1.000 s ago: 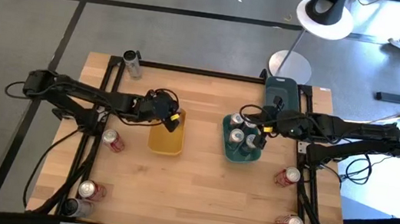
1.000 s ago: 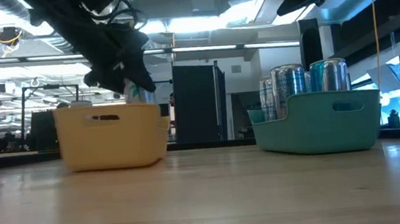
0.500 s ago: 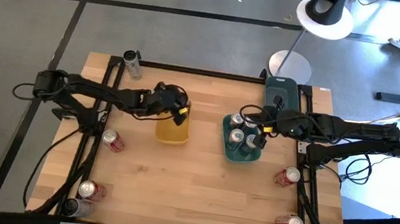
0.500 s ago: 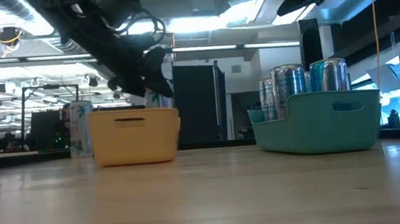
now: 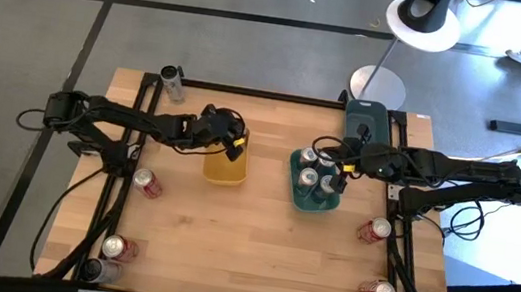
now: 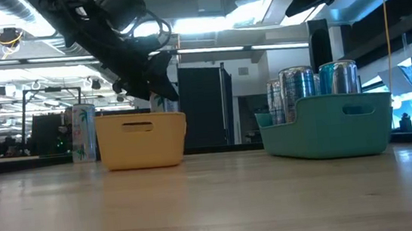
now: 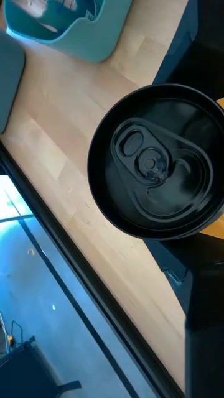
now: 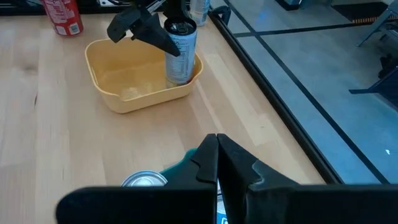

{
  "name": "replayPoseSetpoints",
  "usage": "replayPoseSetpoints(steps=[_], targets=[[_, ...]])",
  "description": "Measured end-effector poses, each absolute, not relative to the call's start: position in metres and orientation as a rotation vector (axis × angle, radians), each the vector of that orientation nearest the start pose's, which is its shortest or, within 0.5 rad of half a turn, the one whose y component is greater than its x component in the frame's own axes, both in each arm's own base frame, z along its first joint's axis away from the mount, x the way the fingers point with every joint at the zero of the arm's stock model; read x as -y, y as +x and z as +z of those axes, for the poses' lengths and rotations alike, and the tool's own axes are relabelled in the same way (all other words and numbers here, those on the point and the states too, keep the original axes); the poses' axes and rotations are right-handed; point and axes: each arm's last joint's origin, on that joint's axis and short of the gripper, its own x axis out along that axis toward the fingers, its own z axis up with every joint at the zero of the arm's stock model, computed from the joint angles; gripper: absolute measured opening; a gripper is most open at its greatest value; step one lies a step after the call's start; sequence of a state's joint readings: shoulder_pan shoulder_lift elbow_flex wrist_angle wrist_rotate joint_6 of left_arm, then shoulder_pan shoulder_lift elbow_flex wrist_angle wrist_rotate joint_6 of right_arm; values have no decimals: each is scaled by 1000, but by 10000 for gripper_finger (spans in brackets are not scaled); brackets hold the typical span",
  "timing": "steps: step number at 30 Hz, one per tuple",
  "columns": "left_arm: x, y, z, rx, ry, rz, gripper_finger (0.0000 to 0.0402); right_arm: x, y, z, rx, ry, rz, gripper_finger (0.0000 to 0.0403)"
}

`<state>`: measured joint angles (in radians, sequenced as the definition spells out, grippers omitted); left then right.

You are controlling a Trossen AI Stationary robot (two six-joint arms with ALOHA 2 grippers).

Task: Sort soda cans
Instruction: Put the top right white-pink soda can into the yellow bin, then put the top white-pink soda can into the yellow bin

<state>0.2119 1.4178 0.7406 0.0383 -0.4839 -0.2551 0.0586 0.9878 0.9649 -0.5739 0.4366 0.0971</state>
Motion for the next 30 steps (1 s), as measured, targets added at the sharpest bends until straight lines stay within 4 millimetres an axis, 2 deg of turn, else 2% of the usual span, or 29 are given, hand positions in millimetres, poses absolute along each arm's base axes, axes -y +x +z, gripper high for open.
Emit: replayPoseSetpoints(steps=[5,13,17,22,30], targets=[[-73,274,202,-553,-150,750,268,1,199,325,-563,-54,-394,5],[-73,274,202,-546,-159,750,317,1,199,325,-563,-54,-393,5],[-73,274,206,-568,-143,746,327,1,199,325,-563,-53,-393,5],[-73,273,226,-590,-119,740,329,1,199,325,-564,-51,-393,5],[-68,257,270,-554,-107,725,329,1,199,325,-564,-51,-394,5]])
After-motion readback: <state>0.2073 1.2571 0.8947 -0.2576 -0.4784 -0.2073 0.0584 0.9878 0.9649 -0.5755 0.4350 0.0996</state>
